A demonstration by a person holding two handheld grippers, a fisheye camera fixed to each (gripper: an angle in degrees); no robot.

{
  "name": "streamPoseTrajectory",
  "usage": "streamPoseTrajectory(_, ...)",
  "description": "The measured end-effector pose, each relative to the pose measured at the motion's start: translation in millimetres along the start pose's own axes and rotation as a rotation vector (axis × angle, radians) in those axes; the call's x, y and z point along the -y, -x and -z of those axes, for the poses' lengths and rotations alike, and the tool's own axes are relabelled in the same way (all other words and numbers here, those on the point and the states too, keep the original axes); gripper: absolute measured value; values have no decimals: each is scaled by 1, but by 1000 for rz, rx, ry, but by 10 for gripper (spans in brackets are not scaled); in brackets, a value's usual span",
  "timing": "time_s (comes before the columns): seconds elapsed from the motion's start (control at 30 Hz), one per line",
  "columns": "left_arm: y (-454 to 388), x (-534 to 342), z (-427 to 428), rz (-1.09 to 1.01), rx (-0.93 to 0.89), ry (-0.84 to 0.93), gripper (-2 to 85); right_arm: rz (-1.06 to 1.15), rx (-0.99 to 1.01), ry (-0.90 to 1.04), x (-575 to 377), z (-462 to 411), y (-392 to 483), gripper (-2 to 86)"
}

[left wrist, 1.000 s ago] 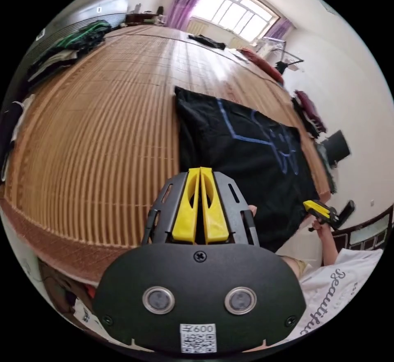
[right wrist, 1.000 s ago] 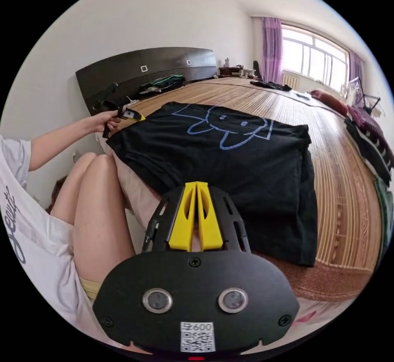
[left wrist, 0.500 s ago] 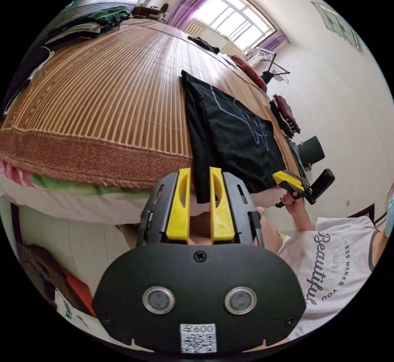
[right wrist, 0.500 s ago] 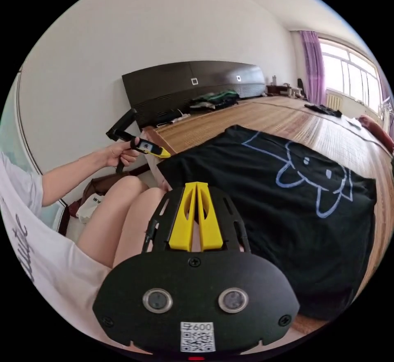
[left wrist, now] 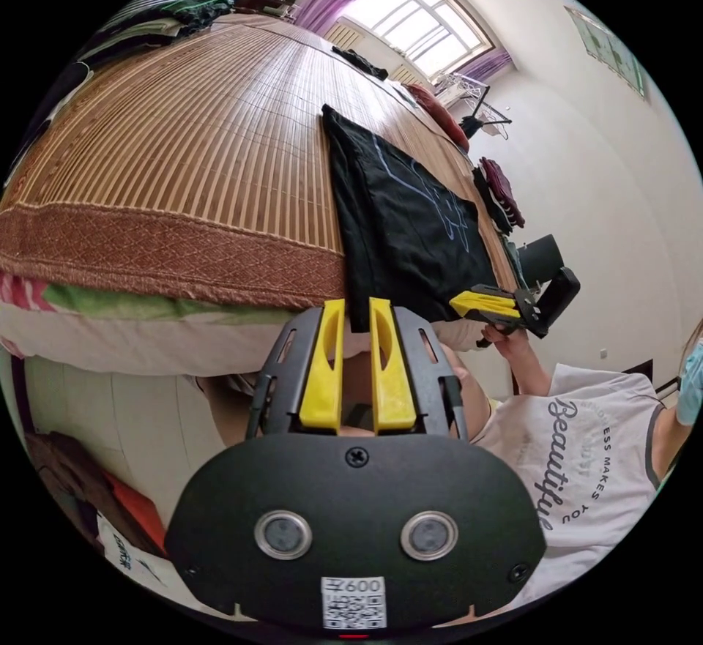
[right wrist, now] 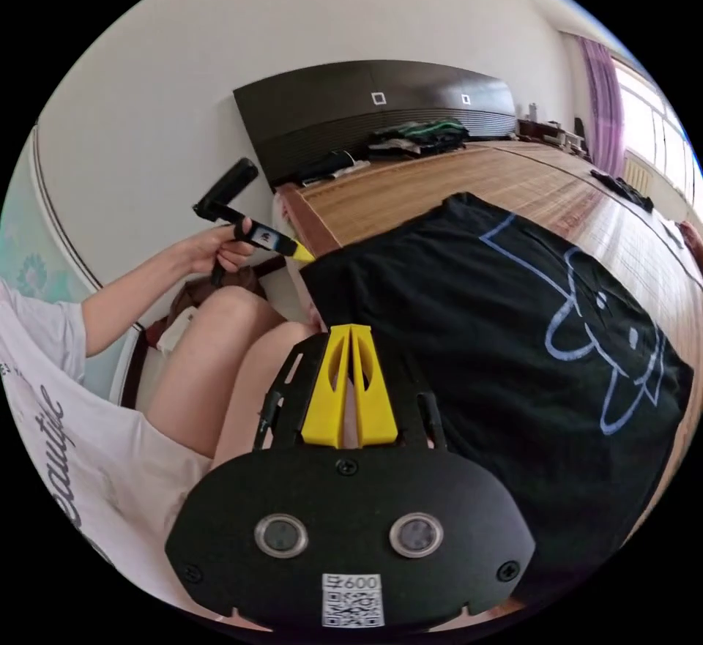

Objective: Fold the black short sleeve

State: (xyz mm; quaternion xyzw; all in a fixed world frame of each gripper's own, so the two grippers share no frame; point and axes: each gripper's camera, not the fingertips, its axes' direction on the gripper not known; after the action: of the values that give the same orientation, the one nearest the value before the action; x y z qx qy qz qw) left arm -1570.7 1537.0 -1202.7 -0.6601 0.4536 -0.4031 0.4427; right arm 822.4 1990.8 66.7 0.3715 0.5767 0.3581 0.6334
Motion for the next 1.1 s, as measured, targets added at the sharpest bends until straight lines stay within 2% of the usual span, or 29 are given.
streamPoseTrajectory(0.1, 3, 8, 9, -7, 6, 29, 48, -38, -69, -69, -9, -6, -27, -9)
streamPoseTrajectory(0.23, 12, 16, 27, 7, -21, 29, 53, -111, -194, 60, -8, -64, -75, -9)
streamPoseTrajectory(0.4, 21, 26, 38, -12, -61, 126, 66, -44, -232, 144, -38, -120, -96, -8)
streamPoseTrajectory(0.5, 28, 31, 53, -6, -83, 120, 57, -39, -215, 122, -65, -124, -112, -7)
streamPoseTrajectory(0.57, 37, 30, 67, 3, -127, 88, 34, -4, -37, 74, -92, -120, -126, -3)
streamPoseTrajectory(0.63, 44, 27, 83, -15, -209, 34, 24, -12, 64, 44, -115, -121, -137, 6)
streamPoseTrajectory(0.67, 50, 23, 92, -5, -247, 4, 20, 0, 52, 34, -131, -122, -141, 29)
streamPoseTrajectory(0.7, 56, 20, 100, 9, -269, -12, 16, 7, 25, 26, -138, -122, -142, 41)
streamPoseTrajectory(0.77, 64, 15, 113, 18, -312, -44, 13, 55, -85, -46, -171, -117, -140, 117)
streamPoseTrajectory(0.83, 70, 14, 122, 25, -341, -59, 11, 107, -121, -97, -195, -115, -136, 140)
streamPoseTrajectory(0.9, 78, 16, 128, 47, -372, -49, 9, 155, -168, -111, -218, -121, -129, 150)
streamPoseTrajectory(1.1, 107, 12, 133, 169, -510, -49, 8, 395, -558, -207, -306, -174, -88, 133)
